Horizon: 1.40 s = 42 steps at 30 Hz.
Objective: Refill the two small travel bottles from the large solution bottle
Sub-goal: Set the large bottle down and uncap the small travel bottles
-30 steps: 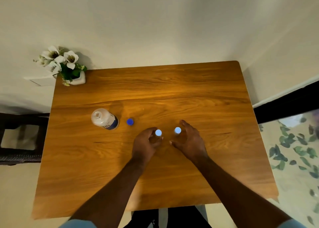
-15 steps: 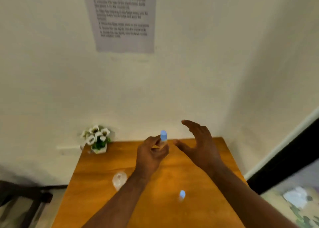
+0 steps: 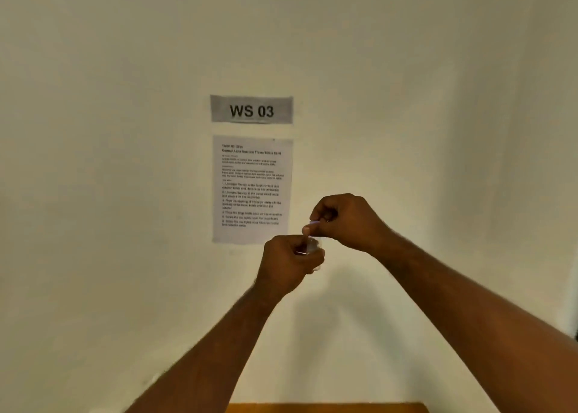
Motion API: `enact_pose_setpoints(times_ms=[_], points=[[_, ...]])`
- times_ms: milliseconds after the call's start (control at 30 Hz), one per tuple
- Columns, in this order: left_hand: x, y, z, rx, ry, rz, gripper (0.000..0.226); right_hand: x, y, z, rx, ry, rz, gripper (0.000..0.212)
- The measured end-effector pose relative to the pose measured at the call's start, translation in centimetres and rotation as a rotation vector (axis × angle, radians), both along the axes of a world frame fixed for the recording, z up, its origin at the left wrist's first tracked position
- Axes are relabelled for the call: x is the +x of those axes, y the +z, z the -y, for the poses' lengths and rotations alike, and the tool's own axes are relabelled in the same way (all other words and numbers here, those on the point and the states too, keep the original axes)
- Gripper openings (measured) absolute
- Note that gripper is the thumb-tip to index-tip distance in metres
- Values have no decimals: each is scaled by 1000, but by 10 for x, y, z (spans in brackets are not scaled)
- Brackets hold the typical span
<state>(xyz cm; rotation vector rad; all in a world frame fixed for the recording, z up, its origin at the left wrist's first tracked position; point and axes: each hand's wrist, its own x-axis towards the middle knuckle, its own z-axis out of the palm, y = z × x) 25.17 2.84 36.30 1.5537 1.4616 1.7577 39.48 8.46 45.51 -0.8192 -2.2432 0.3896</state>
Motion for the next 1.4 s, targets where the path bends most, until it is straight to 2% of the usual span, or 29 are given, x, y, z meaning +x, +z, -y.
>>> enact_pose_setpoints(times_ms=[67, 200, 500, 633, 767, 833, 933, 1067, 1167, 1267, 1400], points=[[5, 22, 1, -1, -33, 56, 10, 3, 19, -1, 54, 19, -10, 22], [20, 46, 3, 3, -24, 106, 26, 13, 38, 1, 110, 40, -54, 21], [49, 77, 16, -21, -16, -19, 21, 42, 47, -6, 95, 167, -159, 17], [58, 86, 25, -29, -63, -33, 19, 48, 48, -8, 100, 288, -231, 19], [59, 92, 34, 23, -80, -8, 15, 56, 60, -5, 2, 430, -241, 4], [56, 95, 36, 42, -63, -14, 17, 59, 67, -2, -32, 450, -213, 13], [49, 101, 40, 48, -64, -25, 18, 54, 77, 8, -2, 328, -247, 27], [40, 109, 44, 51, -93, -57, 17, 38, 79, 22, 80, 219, -203, 31], [31, 113, 46, 49, -99, -63, 17, 30, 77, 24, -10, 312, -259, 23], [22, 112, 45, 50, -101, -56, 16, 30, 81, 24, -133, 438, -245, 37], [14, 112, 41, 60, -95, -59, 17, 20, 82, 24, -93, 342, -300, 36]])
